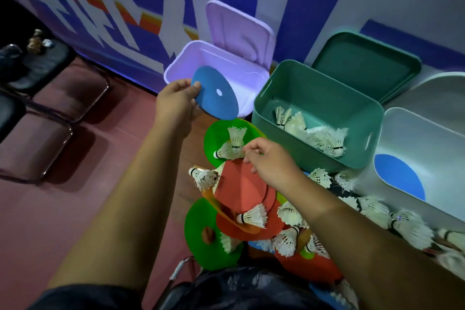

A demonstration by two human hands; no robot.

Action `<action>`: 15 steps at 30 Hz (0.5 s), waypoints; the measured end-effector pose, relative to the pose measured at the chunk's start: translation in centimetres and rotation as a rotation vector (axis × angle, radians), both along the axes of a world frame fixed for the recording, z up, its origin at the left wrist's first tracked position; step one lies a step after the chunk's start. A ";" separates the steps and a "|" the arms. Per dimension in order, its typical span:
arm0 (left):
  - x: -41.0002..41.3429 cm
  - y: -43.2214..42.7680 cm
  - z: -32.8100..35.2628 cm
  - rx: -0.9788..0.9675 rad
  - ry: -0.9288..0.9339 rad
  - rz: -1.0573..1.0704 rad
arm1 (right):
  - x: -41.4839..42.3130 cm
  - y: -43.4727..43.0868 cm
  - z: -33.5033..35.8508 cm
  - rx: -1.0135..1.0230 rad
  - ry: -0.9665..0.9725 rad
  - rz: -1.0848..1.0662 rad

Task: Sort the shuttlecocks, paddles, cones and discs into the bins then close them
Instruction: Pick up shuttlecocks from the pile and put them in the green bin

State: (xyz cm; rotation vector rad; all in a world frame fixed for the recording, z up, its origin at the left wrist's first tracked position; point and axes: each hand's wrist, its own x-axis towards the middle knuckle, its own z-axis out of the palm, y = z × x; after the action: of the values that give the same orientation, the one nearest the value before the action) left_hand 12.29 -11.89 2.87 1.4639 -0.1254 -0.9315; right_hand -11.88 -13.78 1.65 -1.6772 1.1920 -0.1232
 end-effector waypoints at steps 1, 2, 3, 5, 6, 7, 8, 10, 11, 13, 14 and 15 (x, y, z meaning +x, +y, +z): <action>0.3 -1.1 -0.1 -0.028 0.078 0.032 | -0.2 -0.1 0.3 -0.007 0.001 -0.006; 0.5 -2.1 -0.3 -0.040 0.149 0.064 | -0.3 -0.2 0.4 -0.013 0.002 -0.013; 0.8 -3.0 -0.6 -0.019 0.184 0.086 | -0.5 -0.3 0.6 -0.017 0.003 -0.021; 1.2 -4.1 -1.5 0.124 0.118 0.073 | -0.9 -0.3 0.8 -0.018 0.002 -0.039; 1.2 -4.2 -1.9 0.191 0.055 0.061 | -1.1 -0.3 0.8 -0.016 0.003 -0.049; 1.0 -4.0 -2.2 0.232 0.004 0.055 | -1.4 -0.4 0.8 -0.013 0.004 -0.056; 0.7 -3.7 -2.4 0.256 -0.022 0.045 | -1.7 -0.4 0.7 -0.011 0.005 -0.063; -0.2 -2.5 -3.2 0.273 -0.032 0.025 | -2.3 -0.3 0.4 -0.007 0.000 -0.076; -0.7 -1.7 -3.7 0.267 -0.035 0.002 | -2.5 -0.2 0.2 -0.003 -0.001 -0.082; -1.8 0.1 -5.0 0.275 -0.079 -0.078 | -2.6 0.0 -0.2 0.005 0.000 -0.094; -2.3 1.2 -5.6 0.295 -0.121 -0.128 | -2.6 0.2 -0.5 0.013 0.002 -0.096; -2.7 2.2 -6.3 0.318 -0.168 -0.177 | -2.6 0.3 -0.8 0.020 0.002 -0.095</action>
State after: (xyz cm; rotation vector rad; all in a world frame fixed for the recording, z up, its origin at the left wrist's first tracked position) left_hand 9.62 -9.71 -3.45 1.8500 -0.2424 -1.0025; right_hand -14.49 -13.44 0.89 -1.6039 1.2709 -0.1674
